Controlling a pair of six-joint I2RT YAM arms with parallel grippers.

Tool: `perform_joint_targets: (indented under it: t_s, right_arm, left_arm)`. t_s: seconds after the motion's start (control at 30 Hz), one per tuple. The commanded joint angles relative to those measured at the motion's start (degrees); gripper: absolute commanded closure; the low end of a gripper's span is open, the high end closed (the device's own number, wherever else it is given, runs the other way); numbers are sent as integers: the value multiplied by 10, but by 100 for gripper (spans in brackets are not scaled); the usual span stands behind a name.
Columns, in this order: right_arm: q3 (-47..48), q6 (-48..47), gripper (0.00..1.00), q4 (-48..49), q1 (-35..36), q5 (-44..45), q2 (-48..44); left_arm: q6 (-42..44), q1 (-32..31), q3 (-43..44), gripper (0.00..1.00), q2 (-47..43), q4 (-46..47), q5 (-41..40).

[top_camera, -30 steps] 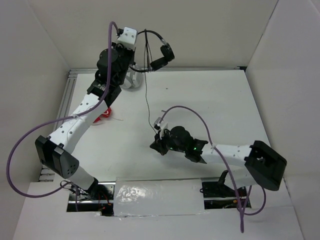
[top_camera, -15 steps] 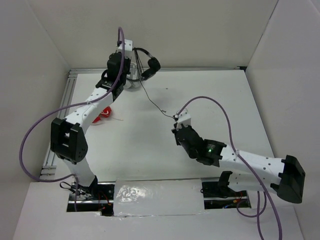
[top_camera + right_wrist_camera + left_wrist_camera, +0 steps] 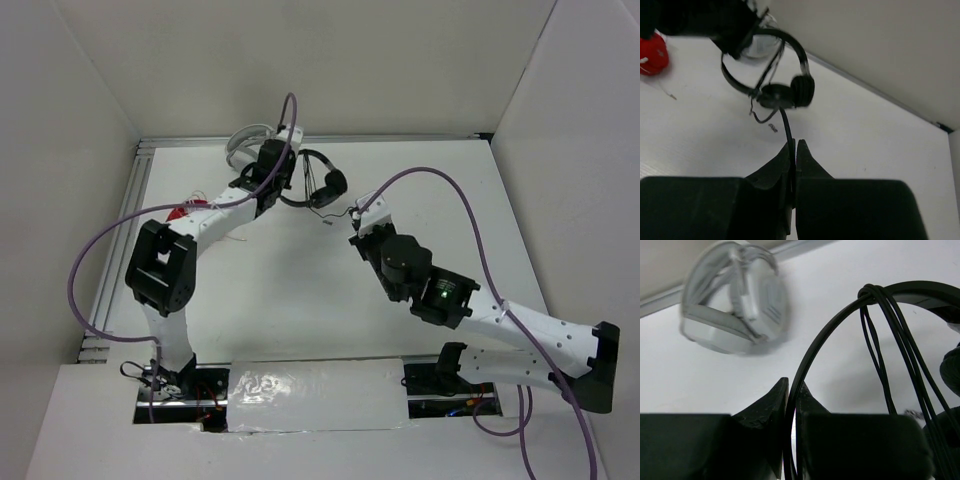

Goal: Wrap the headphones

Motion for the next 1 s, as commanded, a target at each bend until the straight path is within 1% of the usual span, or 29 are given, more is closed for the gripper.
perform_joint_targets:
  t_s: [0.0,0.1,0.17,0.2,0.23,0.3,0.33,0.4,0.43,0.5,0.53,0.6,0.63,0.67,0.73,0.8,0.9,0.97]
  right_arm:
    - [38,-110,100,68,-1,-74,-3]
    - [70,-135,100,70,-28,-110,11]
    - [86,-139,100,60,-81,-169,19]
    - [101,-138,100,51,-102,-194,28]
    - [108,-138,100,45,-144,-246,33]
    - [131,-135,100,37,-182,-288,56]
    - [144,-135,100,37,-216,-321,65]
    - [175,-131,100,9,-247,-349,98]
    - [183,-127,100,2,-276,-377,110]
    - [206,-116,100,-9,-307,-405,145]
    - [213,-101,100,-13,-336,-433,164]
    - [219,-84,100,-12,-363,-469,186]
    - [221,-76,100,-10,-376,-507,194]
    - [223,-62,100,-9,-399,-525,200]
    - [226,-53,100,-14,-414,-563,227]
    - [233,-43,100,-21,-422,-595,251]
    - [224,-26,100,-15,-426,-632,273]
    - [210,6,100,0,-429,-686,280]
  left_arm:
    - [-1,-24,-30,100,-15,61,46]
    - [11,-57,-76,100,-34,91,54]
    - [43,-82,-122,100,-59,108,67]
    - [45,-96,-138,100,-70,117,94]
    - [49,-103,-173,100,-95,133,111]
    - [51,-124,-217,100,-123,150,139]
    - [55,-131,-231,100,-151,159,147]
    - [57,-149,-261,100,-178,165,167]
    - [56,-154,-273,100,-209,169,180]
    - [55,-167,-303,100,-258,173,211]
    - [50,-171,-312,100,-276,175,216]
    - [45,-180,-334,100,-320,180,221]
    - [46,-181,-342,100,-335,181,221]
    - [47,-186,-353,100,-351,179,237]
    - [48,-187,-362,100,-394,181,269]
    - [46,-191,-370,100,-429,182,283]
    - [44,-192,-375,100,-467,191,304]
    - [33,-193,-374,100,-482,202,305]
